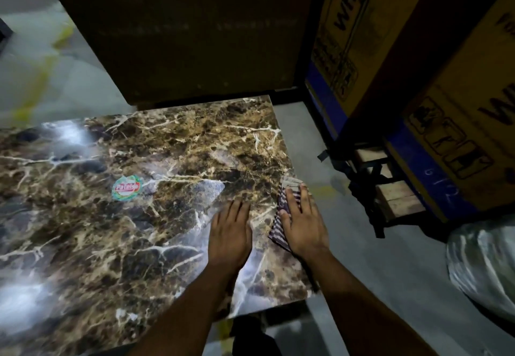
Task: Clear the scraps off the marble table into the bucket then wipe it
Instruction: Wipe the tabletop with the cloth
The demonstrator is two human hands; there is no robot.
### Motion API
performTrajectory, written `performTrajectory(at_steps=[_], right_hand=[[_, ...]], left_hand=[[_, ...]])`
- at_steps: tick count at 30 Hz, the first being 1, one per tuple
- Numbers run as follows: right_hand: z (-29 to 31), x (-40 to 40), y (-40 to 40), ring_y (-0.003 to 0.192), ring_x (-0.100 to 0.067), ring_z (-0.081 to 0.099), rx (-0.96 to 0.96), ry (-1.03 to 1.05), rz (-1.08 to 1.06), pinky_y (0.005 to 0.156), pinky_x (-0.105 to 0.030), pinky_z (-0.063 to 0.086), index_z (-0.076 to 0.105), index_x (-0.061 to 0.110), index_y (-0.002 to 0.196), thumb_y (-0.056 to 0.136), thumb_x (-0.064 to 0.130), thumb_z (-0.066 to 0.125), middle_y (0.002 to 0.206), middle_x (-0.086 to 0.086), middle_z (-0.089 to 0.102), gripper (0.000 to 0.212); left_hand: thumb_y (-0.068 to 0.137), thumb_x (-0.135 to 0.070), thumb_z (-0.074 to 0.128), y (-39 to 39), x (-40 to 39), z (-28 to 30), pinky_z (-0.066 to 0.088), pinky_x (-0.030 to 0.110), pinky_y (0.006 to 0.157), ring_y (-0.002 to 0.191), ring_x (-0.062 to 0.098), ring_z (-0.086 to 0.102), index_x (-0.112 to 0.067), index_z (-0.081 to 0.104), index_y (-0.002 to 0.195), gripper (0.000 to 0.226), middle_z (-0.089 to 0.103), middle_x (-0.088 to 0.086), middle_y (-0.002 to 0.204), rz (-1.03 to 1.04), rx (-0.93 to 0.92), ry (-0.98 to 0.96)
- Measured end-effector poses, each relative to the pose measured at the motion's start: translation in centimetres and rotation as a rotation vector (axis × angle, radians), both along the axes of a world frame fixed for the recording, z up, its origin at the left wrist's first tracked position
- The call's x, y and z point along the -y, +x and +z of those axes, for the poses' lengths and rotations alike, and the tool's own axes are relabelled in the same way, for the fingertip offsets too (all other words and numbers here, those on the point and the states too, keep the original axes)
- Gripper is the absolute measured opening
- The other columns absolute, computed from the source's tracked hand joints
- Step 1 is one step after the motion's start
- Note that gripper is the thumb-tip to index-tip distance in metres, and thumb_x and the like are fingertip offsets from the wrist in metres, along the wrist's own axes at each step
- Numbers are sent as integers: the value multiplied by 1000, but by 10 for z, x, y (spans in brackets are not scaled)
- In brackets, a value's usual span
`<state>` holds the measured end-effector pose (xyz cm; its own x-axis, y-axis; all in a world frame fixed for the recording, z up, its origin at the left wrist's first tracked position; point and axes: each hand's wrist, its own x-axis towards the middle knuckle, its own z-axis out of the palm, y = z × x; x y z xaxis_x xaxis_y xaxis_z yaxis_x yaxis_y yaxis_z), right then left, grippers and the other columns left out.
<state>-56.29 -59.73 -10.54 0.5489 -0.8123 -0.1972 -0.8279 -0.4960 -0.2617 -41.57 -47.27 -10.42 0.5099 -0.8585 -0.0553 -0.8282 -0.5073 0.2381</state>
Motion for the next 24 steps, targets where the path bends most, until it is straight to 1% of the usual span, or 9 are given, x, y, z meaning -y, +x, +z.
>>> performTrajectory(at_steps=[3, 5, 6, 9, 11, 13, 16, 20, 24], right_hand=[[-1, 27, 28, 158, -31, 3, -20, -2, 16, 127, -45, 14, 0, 33, 164, 107, 51, 16, 172, -8, -3, 62], [1, 46, 49, 158, -34, 4, -29, -3, 25, 127, -48, 13, 4, 32, 164, 97, 55, 2, 172, -8, 0, 71], [1, 57, 61, 158, -35, 5, -37, -7, 32, 127, -49, 14, 6, 32, 164, 93, 56, -2, 172, -8, 1, 75], [0, 89, 91, 156, -38, 12, -39, -25, 46, 124, -52, 17, 15, 29, 164, 93, 55, 4, 171, -10, 9, 76], [-1, 112, 112, 156, -39, 15, -28, -27, 55, 123, -53, 19, 19, 27, 163, 94, 54, 7, 170, -12, 13, 75], [-1, 134, 133, 157, -37, 10, -20, -34, 71, 124, -52, 15, 13, 28, 164, 92, 56, 2, 171, -11, 8, 78], [-4, 169, 165, 158, -35, 2, -15, -44, 88, 126, -48, 10, 5, 30, 164, 87, 58, -6, 172, -8, -2, 83], [-8, 207, 202, 158, -33, 1, -9, -59, 83, 126, -46, 9, 4, 32, 164, 85, 59, -7, 172, -7, -3, 84], [-10, 240, 232, 158, -32, 3, 1, -74, 84, 127, -46, 10, 5, 31, 164, 84, 59, -7, 172, -8, 0, 86]], left_hand=[[103, -36, 33, 17, 21, -2, 24, 40, 118, 151, 19, 22, -28, 32, 155, 52, 29, -4, 163, -17, -13, 9], [104, -37, 30, 34, 40, -5, 19, 40, 121, 153, 19, 16, -27, 26, 158, 54, 21, -4, 166, -16, -35, 10], [105, -37, 29, 44, 52, -6, 16, 40, 122, 154, 19, 15, -26, 24, 159, 55, 19, -3, 167, -12, -47, 6], [105, -39, 28, 74, 86, -5, 11, 38, 123, 154, 18, 11, -23, 23, 159, 56, 18, -2, 167, -12, -64, -15], [106, -40, 26, 96, 108, -5, 4, 34, 123, 155, 16, 7, -24, 18, 160, 57, 15, -3, 168, -30, -59, -14], [105, -39, 26, 116, 130, -5, 0, 31, 121, 154, 16, 8, -24, 16, 160, 58, 15, -4, 168, -33, -50, -28], [105, -39, 27, 144, 163, -8, 3, 32, 123, 154, 16, 8, -23, 16, 160, 58, 14, -3, 168, -34, -50, -23], [106, -40, 23, 176, 202, -7, 8, 35, 125, 155, 15, 7, -24, 15, 160, 57, 13, -4, 168, -42, -71, -40], [107, -40, 22, 200, 230, -5, 4, 34, 124, 155, 15, 5, -23, 12, 161, 57, 8, -4, 169, -46, -57, -47]])
